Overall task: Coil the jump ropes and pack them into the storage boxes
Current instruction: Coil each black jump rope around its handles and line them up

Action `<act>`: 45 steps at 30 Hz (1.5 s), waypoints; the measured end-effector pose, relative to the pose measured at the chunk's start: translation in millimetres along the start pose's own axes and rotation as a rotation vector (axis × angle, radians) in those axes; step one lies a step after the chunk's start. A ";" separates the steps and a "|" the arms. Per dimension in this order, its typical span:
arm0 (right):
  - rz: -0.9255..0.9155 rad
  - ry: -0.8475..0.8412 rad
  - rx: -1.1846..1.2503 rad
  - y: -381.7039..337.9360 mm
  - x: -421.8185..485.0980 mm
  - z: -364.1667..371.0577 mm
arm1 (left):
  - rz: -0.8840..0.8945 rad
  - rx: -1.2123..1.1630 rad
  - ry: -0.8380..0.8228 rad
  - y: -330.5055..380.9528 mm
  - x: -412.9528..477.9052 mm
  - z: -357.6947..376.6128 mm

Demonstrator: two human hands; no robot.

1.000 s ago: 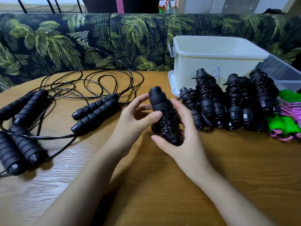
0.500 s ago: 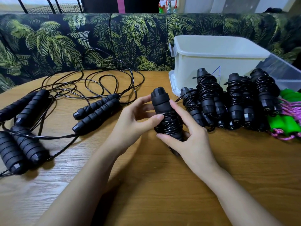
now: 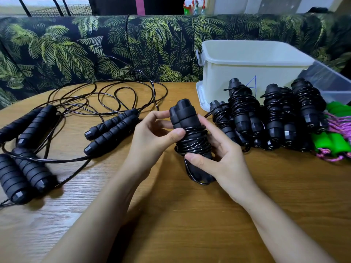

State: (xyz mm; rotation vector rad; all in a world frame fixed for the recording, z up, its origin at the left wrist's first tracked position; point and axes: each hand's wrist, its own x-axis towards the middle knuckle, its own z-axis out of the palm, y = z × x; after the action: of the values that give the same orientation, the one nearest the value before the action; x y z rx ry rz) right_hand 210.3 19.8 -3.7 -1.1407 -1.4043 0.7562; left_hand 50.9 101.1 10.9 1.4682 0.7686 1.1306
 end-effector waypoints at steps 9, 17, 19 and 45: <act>0.007 0.019 0.038 0.7 0.8 -1.8 | -0.105 -0.149 -0.111 4.5 -1.4 0.8; -0.008 0.055 -0.045 5.0 0.5 -0.8 | -0.095 -0.067 -0.024 4.1 -0.3 0.2; 0.009 0.055 0.021 5.0 1.6 -1.8 | -0.094 -0.074 -0.025 4.6 0.9 -0.6; -0.198 0.290 -1.170 14.6 0.0 18.1 | -0.070 -0.040 0.052 -0.3 -8.0 17.9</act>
State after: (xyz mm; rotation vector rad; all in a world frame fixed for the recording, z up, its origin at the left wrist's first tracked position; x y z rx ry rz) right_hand 195.9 27.4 -20.2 -1.8306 -1.6777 -0.4827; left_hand 65.0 87.5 9.2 1.3731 0.8228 1.1283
